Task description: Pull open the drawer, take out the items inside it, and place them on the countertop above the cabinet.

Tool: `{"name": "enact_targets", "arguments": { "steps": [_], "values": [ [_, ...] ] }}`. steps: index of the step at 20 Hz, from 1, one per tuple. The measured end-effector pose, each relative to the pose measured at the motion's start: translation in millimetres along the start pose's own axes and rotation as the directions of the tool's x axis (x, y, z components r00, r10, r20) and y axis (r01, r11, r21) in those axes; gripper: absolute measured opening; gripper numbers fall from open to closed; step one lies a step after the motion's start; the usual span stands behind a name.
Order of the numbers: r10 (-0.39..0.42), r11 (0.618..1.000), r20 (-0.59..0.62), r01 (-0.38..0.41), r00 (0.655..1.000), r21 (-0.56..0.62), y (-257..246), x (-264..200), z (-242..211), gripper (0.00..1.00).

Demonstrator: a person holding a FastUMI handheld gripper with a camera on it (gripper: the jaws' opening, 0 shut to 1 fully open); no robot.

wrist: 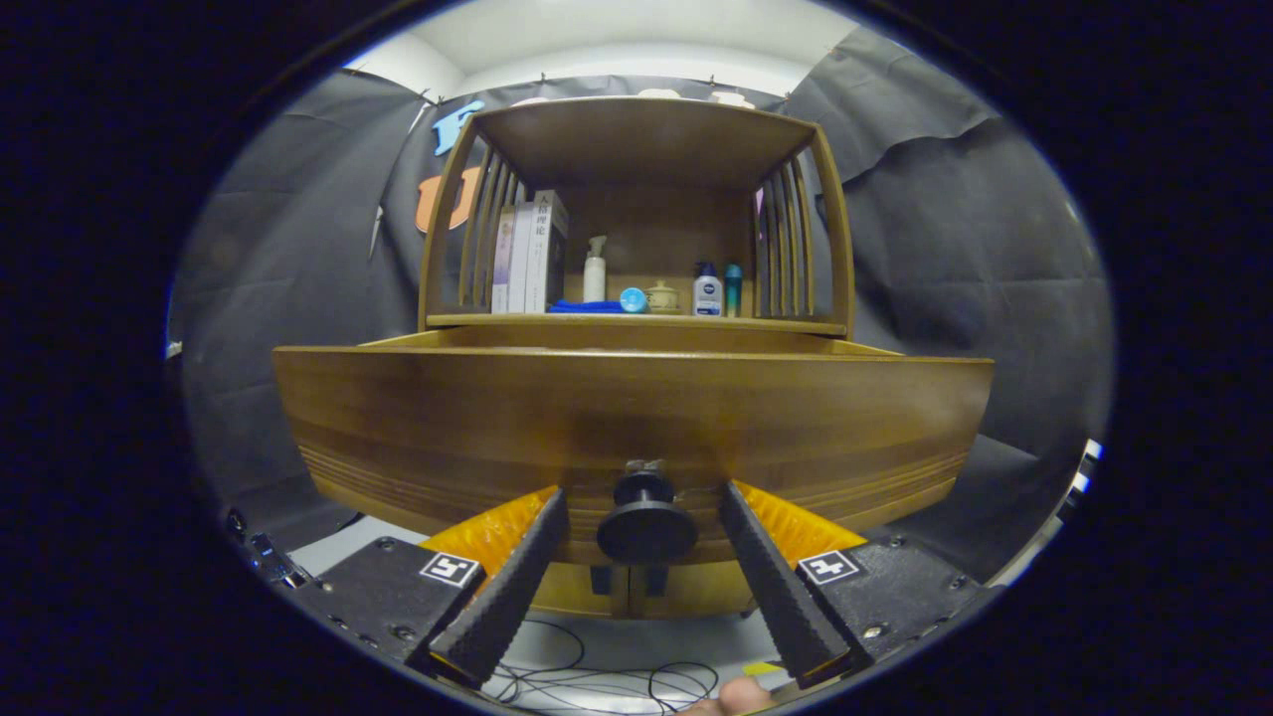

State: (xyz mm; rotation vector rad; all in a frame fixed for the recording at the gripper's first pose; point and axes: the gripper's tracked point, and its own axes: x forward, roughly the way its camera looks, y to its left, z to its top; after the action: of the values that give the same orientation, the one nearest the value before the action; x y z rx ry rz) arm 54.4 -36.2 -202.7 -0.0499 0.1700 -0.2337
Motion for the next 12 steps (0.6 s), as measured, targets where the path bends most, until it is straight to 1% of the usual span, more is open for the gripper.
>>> {"name": "enact_targets", "arguments": {
  "steps": [3,7,12],
  "values": [
    [0.018,1.0,0.004,-0.018,1.0,0.005,-3,3,5,1.0],
    [0.015,1.0,0.009,-0.015,1.0,0.001,-1,11,9,1.0],
    [0.012,1.0,0.001,-0.012,1.0,-0.002,1,39,19,1.0]
  ]
}}
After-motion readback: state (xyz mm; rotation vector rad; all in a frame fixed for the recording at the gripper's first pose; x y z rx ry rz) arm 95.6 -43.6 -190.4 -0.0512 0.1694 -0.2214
